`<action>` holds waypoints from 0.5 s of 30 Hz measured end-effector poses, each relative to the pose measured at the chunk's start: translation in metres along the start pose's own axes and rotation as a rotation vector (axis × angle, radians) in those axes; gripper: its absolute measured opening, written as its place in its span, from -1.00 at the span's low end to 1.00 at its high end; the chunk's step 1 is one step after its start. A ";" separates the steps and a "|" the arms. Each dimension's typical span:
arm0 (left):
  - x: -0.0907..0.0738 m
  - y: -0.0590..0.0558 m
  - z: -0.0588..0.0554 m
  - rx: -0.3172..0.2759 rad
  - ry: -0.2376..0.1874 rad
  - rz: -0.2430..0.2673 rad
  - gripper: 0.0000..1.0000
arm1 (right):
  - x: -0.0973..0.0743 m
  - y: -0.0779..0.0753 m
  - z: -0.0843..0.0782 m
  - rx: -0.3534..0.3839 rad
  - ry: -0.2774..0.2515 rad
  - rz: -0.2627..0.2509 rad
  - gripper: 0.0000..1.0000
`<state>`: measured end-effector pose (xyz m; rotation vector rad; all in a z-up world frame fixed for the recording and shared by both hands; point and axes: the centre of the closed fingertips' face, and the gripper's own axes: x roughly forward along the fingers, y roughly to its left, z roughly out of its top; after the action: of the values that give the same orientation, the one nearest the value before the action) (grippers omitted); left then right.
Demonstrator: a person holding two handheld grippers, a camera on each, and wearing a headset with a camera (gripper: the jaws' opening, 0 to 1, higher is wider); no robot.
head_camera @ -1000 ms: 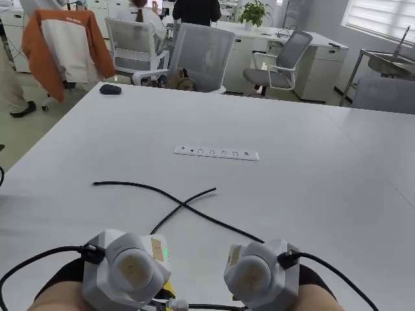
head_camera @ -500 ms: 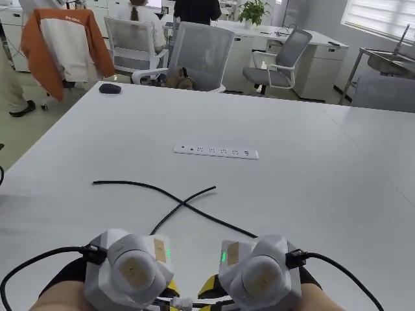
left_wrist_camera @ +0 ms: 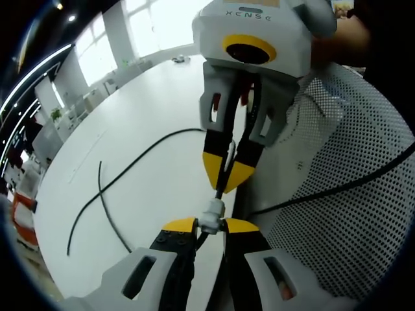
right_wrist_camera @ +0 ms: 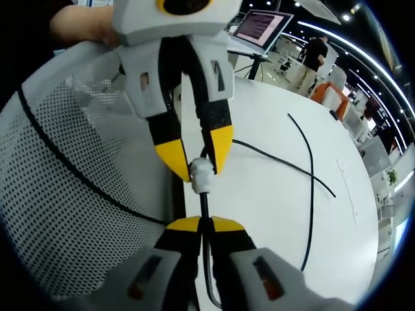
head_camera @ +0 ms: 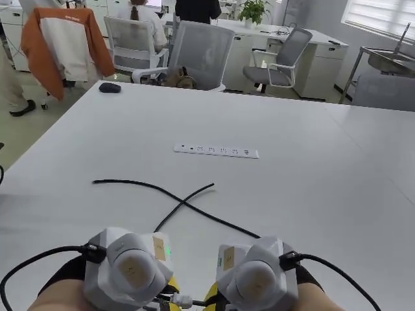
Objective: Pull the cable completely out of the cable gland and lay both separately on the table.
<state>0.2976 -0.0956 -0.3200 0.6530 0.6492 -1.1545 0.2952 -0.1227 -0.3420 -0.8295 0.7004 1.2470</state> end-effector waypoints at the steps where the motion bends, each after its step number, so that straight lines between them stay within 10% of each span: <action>1: 0.000 0.000 0.001 -0.006 -0.007 -0.002 -0.66 | 0.000 -0.001 -0.001 0.005 0.004 -0.001 -0.95; 15: -0.002 0.003 0.001 -0.011 -0.005 0.012 -0.66 | -0.002 -0.007 -0.034 0.055 0.146 -0.031 -0.93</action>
<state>0.2998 -0.0941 -0.3178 0.6438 0.6461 -1.1410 0.3013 -0.1531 -0.3579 -0.8888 0.8320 1.1423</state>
